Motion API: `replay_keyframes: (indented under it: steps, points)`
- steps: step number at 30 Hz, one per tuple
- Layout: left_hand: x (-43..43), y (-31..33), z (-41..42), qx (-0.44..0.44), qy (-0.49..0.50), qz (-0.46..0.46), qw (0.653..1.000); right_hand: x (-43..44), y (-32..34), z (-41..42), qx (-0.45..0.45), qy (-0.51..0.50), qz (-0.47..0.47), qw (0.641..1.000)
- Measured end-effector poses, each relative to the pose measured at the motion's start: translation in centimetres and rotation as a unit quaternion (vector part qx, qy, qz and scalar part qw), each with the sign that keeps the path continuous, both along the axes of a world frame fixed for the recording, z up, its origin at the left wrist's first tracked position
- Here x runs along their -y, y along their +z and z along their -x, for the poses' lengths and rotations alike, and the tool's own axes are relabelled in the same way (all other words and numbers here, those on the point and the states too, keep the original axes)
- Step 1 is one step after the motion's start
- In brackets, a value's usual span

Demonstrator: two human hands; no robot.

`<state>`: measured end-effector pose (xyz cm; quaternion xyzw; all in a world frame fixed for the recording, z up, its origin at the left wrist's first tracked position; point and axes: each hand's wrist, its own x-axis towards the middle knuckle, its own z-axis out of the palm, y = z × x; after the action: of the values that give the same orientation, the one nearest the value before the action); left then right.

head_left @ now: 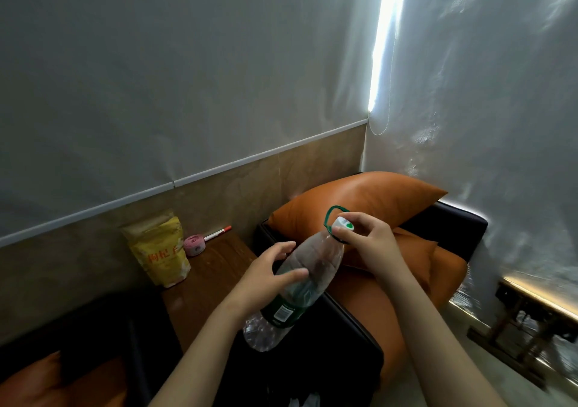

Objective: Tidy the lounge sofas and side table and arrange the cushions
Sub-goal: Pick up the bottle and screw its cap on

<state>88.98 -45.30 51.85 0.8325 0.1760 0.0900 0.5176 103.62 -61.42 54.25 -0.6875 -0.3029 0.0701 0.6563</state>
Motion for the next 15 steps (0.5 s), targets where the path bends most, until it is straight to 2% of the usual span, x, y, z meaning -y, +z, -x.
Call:
replay_keyframes:
  steps: [7,11,15]
  points:
    - [1.0,1.9,-1.4,0.084,0.078,0.021,0.993,0.1,-0.8,0.0,-0.008,0.047,0.04,0.998]
    - [1.9,2.8,-2.4,0.084,0.054,0.067,0.993,0.3,-1.2,0.4,0.018,0.089,0.09,0.992]
    - [2.3,2.3,-3.1,0.035,0.037,0.141,0.989,0.6,-1.5,0.5,0.017,0.114,0.106,0.988]
